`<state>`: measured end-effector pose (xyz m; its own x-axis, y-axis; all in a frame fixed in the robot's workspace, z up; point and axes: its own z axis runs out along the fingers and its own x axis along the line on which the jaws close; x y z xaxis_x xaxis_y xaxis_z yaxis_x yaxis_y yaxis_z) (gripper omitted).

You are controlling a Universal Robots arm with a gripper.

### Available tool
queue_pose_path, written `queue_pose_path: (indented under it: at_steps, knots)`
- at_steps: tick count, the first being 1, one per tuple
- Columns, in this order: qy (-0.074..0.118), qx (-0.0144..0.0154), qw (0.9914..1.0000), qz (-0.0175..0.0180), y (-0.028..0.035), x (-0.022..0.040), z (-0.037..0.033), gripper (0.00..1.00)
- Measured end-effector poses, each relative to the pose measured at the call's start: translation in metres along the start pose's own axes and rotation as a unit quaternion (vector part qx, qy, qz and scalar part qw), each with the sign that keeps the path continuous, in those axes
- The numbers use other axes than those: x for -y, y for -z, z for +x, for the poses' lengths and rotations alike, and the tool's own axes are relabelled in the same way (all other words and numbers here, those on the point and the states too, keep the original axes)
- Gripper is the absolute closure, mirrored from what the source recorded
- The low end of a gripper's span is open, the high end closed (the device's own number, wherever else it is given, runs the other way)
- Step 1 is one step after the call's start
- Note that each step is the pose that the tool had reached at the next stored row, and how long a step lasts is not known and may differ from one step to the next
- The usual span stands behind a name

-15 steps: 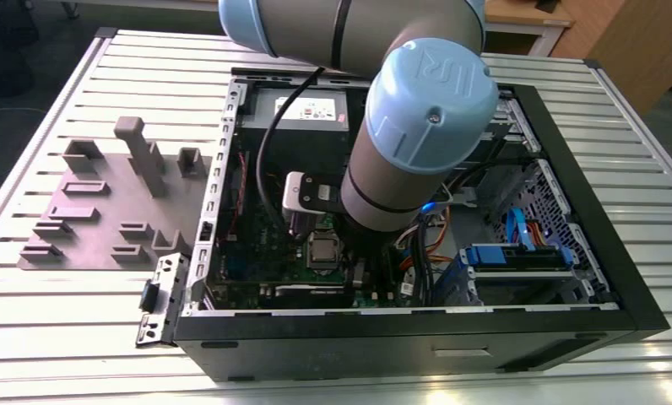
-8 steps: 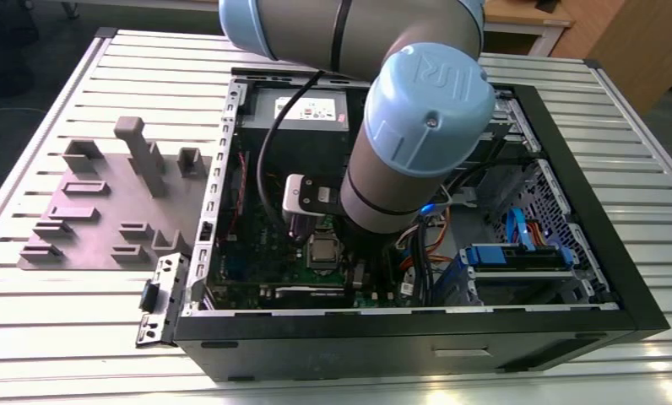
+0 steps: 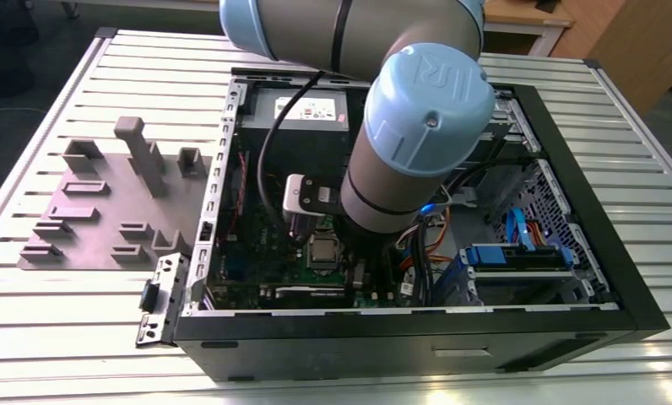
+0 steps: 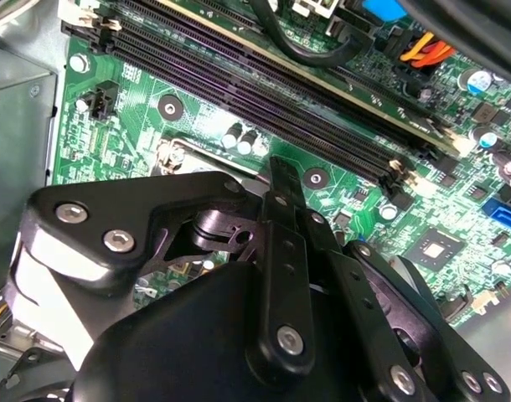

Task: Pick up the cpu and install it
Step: 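Install the first cpu locking lever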

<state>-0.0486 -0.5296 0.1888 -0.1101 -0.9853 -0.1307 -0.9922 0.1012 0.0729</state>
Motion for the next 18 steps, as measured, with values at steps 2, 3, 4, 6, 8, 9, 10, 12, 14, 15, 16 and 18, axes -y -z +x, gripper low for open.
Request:
queue_pose_path:
  at_steps: [2, 3, 4, 6, 8, 9, 10, 12, 14, 15, 16, 18]
  knots:
    - [0.000, -0.0001, 1.00000, 0.0000, -0.0001, 0.0003, -0.0003, 0.90]
    - [0.000, -0.0001, 1.00000, 0.0000, -0.0002, 0.0004, -0.0005, 0.90]
    - [0.000, -0.0001, 1.00000, 0.0000, -0.0004, 0.0005, -0.0006, 0.90]
    - [0.000, -0.0002, 1.00000, -0.0001, -0.0008, 0.0007, -0.0009, 0.90]
    - [0.001, -0.0003, 1.00000, -0.0001, -0.0012, 0.0010, -0.0010, 0.90]
    - [0.001, -0.0003, 1.00000, -0.0001, -0.0014, 0.0011, -0.0011, 0.90]
    - [0.001, -0.0002, 1.00000, -0.0001, -0.0015, 0.0013, -0.0011, 0.90]
    - [0.001, -0.0002, 1.00000, -0.0002, -0.0018, 0.0018, -0.0013, 0.90]
    - [0.001, -0.0001, 1.00000, -0.0001, -0.0022, 0.0024, -0.0014, 0.90]
    - [0.001, 0.0004, 1.00000, 0.0001, -0.0029, 0.0028, -0.0016, 0.90]
    - [0.001, 0.0003, 1.00000, -0.0001, -0.0029, 0.0030, -0.0016, 0.90]
    - [0.002, -0.0001, 1.00000, -0.0002, -0.0028, 0.0033, -0.0017, 0.90]
